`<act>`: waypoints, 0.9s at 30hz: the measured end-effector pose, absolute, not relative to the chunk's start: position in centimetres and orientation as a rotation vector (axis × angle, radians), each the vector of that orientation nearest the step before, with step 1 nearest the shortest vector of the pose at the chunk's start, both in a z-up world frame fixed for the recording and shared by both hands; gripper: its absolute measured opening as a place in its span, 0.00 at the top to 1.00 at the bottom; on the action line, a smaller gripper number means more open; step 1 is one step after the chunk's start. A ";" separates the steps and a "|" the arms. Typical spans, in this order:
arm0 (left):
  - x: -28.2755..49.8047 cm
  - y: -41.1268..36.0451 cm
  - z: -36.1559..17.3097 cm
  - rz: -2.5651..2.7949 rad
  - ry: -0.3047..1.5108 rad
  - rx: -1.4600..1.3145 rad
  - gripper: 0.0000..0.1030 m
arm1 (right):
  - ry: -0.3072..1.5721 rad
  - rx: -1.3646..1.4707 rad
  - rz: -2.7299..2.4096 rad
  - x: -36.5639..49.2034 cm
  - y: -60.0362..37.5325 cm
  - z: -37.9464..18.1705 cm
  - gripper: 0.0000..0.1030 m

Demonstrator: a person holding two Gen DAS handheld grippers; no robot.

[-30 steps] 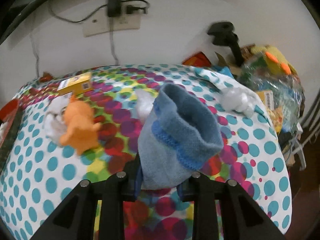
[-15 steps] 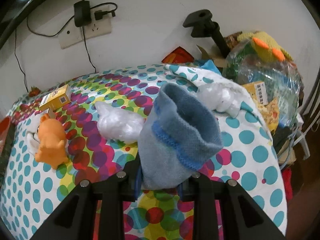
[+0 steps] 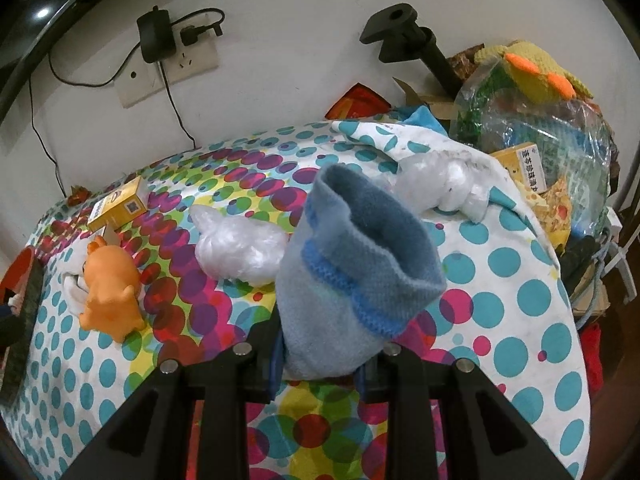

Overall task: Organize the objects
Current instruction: 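Reach the left gripper to the folded white cloth and grasp it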

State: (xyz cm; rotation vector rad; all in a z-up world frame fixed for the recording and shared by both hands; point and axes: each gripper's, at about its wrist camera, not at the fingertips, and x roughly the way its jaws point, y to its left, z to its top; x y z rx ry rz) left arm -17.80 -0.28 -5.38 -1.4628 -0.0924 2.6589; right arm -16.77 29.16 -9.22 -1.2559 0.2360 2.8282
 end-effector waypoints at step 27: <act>-23.6 0.8 -9.4 2.577 -0.228 -1.499 0.34 | 0.368 -1.279 2.842 -16.8 30.2 -9.6 0.71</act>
